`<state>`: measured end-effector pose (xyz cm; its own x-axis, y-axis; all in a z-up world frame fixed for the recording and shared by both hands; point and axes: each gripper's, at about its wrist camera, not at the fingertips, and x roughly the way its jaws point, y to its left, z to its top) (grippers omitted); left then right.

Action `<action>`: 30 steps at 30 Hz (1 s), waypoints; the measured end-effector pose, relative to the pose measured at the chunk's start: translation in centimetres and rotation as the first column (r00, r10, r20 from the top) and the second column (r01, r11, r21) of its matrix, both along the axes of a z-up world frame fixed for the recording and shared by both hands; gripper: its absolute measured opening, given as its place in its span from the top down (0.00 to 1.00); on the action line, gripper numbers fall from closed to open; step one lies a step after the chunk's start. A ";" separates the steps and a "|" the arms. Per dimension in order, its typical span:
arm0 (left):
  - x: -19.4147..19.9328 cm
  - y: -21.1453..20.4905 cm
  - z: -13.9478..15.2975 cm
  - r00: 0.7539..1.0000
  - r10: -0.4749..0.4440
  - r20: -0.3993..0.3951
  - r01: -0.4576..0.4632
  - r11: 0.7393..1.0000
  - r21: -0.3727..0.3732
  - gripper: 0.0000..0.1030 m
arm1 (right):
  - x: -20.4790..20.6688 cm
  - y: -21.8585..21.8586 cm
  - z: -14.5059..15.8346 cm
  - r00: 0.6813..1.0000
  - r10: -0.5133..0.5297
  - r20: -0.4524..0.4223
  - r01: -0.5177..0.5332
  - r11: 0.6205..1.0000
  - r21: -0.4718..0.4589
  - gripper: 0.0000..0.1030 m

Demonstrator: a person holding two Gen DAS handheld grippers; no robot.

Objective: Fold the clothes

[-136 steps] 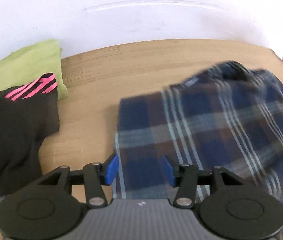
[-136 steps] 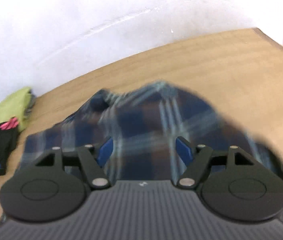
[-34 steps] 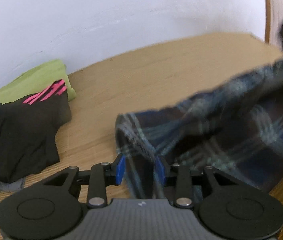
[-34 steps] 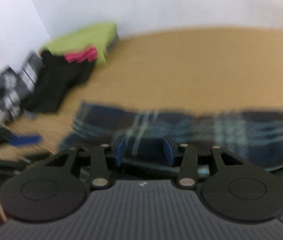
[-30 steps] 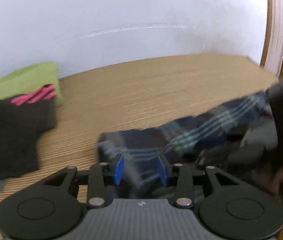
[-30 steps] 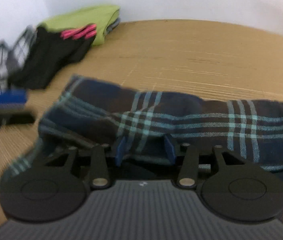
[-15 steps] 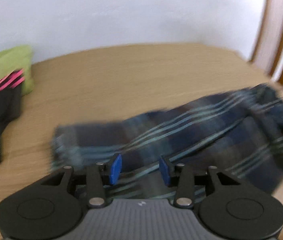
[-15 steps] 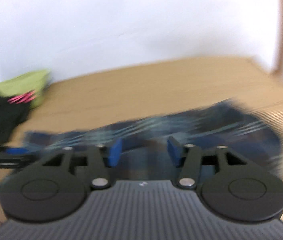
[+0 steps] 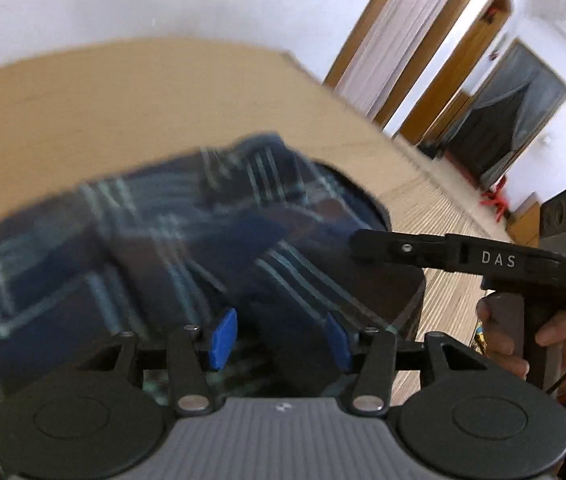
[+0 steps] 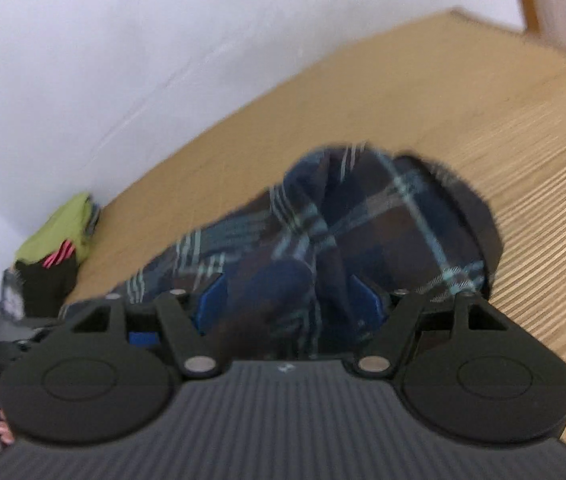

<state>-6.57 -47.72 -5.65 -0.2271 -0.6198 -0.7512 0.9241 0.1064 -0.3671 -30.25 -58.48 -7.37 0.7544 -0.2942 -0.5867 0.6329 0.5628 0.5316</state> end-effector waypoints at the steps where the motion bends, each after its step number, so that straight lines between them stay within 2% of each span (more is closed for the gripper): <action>1: -0.5 -0.4 -0.5 1.000 0.020 0.003 -0.021 1.000 0.018 0.50 | 0.0 -0.4 -0.8 1.000 0.024 0.015 -0.025 0.999 0.025 0.31; 2: -0.7 -0.5 -1.0 0.999 0.054 0.008 -0.054 0.998 0.042 0.50 | 0.3 -0.9 -1.4 0.998 0.052 0.029 -0.053 0.998 0.044 0.32; 3: -0.9 -0.7 -1.5 0.996 0.086 0.013 -0.087 0.994 0.065 0.49 | 0.4 -1.4 -1.8 0.996 0.085 0.040 -0.087 0.994 0.060 0.39; 4: -1.0 -0.8 -1.9 0.994 0.113 0.013 -0.113 0.990 0.084 0.46 | 0.6 -1.7 -2.1 0.991 0.122 0.048 -0.125 0.990 0.068 0.59; 5: -1.2 -0.7 -2.3 0.990 0.137 0.014 -0.138 0.985 0.104 0.44 | 0.7 -1.6 -2.1 0.983 0.175 0.046 -0.177 0.983 0.049 0.86; 7: -1.6 -0.5 -2.7 0.986 0.165 0.035 -0.168 0.978 0.122 0.40 | 0.9 -0.9 -1.5 0.954 0.299 0.035 -0.298 0.954 -0.042 0.89; 10: -1.6 0.2 -2.2 0.981 0.184 0.062 -0.189 0.976 0.109 0.36 | 0.6 0.3 0.4 0.877 0.472 0.089 -0.453 0.874 -0.174 0.92; 12: -1.5 1.0 -1.9 0.983 0.179 0.045 -0.181 0.982 0.057 0.36 | 0.3 0.5 1.8 0.818 0.556 0.147 -0.524 0.825 -0.209 0.93; 14: -1.1 1.8 -1.6 0.991 0.135 -0.003 -0.135 0.990 -0.040 0.36 | 0.4 0.1 3.1 0.773 0.605 0.189 -0.564 0.793 -0.230 0.93; 16: -0.5 2.3 -1.7 0.992 0.122 -0.018 -0.123 0.988 -0.089 0.39 | 0.8 -0.6 4.2 0.742 0.635 0.214 -0.587 0.770 -0.251 0.94; 17: 0.0 2.6 -1.4 0.990 0.140 -0.008 -0.140 0.985 -0.098 0.39 | 1.1 -0.9 4.7 0.737 0.645 0.204 -0.593 0.761 -0.264 0.94; 18: 0.5 2.9 -1.1 0.988 0.158 0.002 -0.156 0.982 -0.109 0.39 | 1.4 -1.1 5.1 0.745 0.648 0.159 -0.595 0.753 -0.279 0.94; 20: 1.5 3.4 -0.1 0.991 0.131 0.039 -0.125 0.984 -0.131 0.38 | 1.9 -1.3 5.8 0.763 0.643 0.062 -0.600 0.741 -0.302 0.94; 21: 1.8 3.3 0.4 0.991 0.107 0.077 -0.097 0.987 -0.125 0.37 | 2.1 -1.4 5.6 0.787 0.617 -0.001 -0.591 0.753 -0.291 0.93; 23: 2.3 2.3 1.4 0.987 0.041 0.153 -0.026 0.995 -0.101 0.36 | 2.1 -2.3 4.5 0.855 0.515 -0.069 -0.515 0.825 -0.232 0.90; 24: 2.3 1.5 1.5 0.988 0.009 0.155 0.005 0.996 -0.091 0.36 | 1.7 -2.8 4.1 0.883 0.463 -0.078 -0.469 0.862 -0.195 0.89; 25: 2.2 0.6 1.7 0.988 -0.023 0.156 0.036 0.996 -0.081 0.36 | 0.9 -3.1 3.7 0.906 0.420 -0.058 -0.423 0.894 -0.149 0.85; 26: 2.2 -0.2 1.8 0.986 -0.056 0.156 0.068 0.995 -0.070 0.36 | 0.1 -3.5 3.4 0.926 0.374 -0.039 -0.376 0.921 -0.102 0.73; 27: 1.9 -1.1 1.5 0.984 -0.106 0.143 0.114 0.992 -0.056 0.35 | -0.8 -3.7 3.0 0.944 0.330 -0.019 -0.330 0.942 -0.053 0.66; 28: 1.5 -2.0 1.1 0.979 -0.155 0.130 0.161 0.986 -0.041 0.35 | -1.9 -3.6 2.5 0.955 0.296 0.005 -0.296 0.955 -0.011 0.54; 30: 0.1 -4.1 -0.7 0.965 -0.235 0.114 0.235 0.972 0.019 0.34 | -3.7 -2.8 1.6 0.965 0.259 0.034 -0.260 0.965 0.028 0.48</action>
